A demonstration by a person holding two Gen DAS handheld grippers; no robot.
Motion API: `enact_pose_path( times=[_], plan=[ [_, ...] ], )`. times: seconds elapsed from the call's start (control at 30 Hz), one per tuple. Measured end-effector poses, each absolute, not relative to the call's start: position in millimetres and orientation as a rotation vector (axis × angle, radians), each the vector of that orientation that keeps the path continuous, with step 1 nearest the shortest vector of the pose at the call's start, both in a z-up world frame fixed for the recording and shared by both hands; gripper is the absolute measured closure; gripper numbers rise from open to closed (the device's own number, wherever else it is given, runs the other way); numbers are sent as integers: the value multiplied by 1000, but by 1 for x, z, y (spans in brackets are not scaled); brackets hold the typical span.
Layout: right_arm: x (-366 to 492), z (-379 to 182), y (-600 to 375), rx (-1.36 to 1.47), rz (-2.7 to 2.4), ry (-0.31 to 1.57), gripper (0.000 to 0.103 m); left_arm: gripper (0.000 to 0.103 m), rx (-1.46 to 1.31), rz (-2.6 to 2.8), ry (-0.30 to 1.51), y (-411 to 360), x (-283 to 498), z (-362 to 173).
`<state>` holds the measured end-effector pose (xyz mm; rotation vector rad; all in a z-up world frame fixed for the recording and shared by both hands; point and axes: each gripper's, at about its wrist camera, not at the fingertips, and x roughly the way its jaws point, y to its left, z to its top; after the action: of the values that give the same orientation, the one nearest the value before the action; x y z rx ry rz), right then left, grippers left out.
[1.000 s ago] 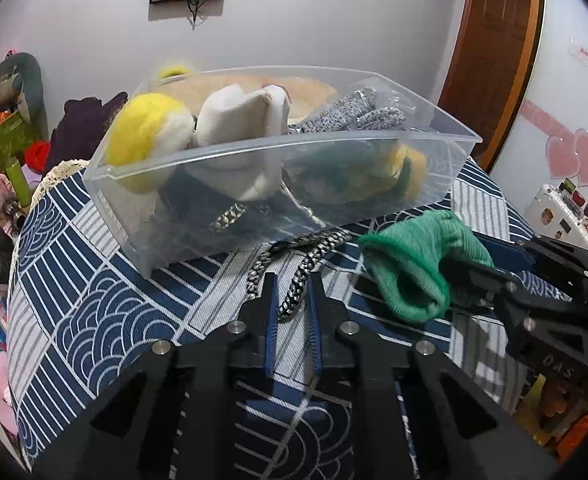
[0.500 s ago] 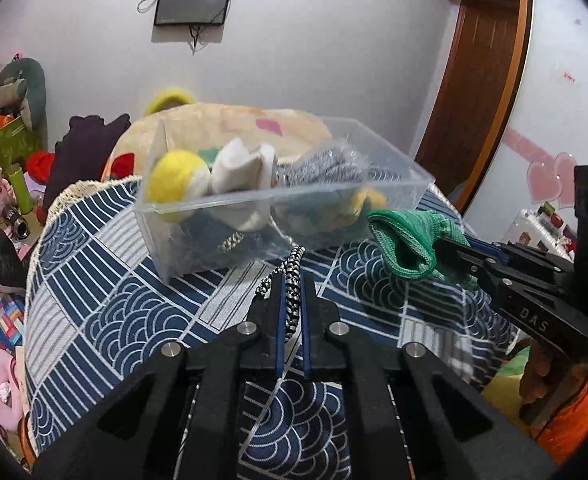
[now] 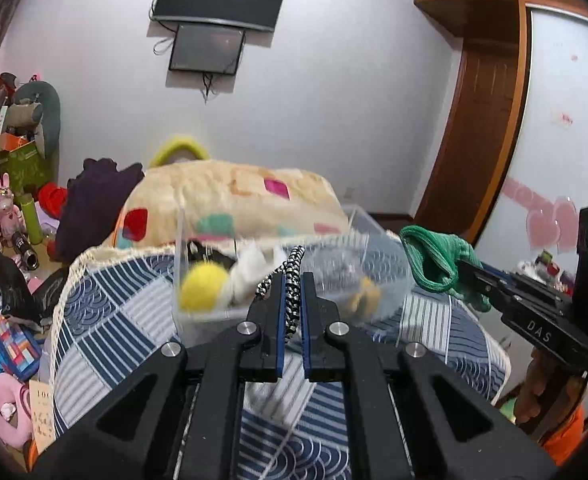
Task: Organize soft objects
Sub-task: 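Place the green glove into the box with the right gripper while the left drops the cord in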
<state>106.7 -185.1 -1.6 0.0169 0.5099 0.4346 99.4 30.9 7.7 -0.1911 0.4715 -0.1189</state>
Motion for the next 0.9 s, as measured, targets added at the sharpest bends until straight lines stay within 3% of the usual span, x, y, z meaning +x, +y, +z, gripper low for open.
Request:
enact_pose_path(
  times=[0.4,0.9],
  plan=[
    [137,12,-173,44,433,471,89,98,-203,-115,494,22,149,2],
    [162,-26,-146,-27,415,587,89,97,-156,-144,615,13,187,-38]
  ],
)
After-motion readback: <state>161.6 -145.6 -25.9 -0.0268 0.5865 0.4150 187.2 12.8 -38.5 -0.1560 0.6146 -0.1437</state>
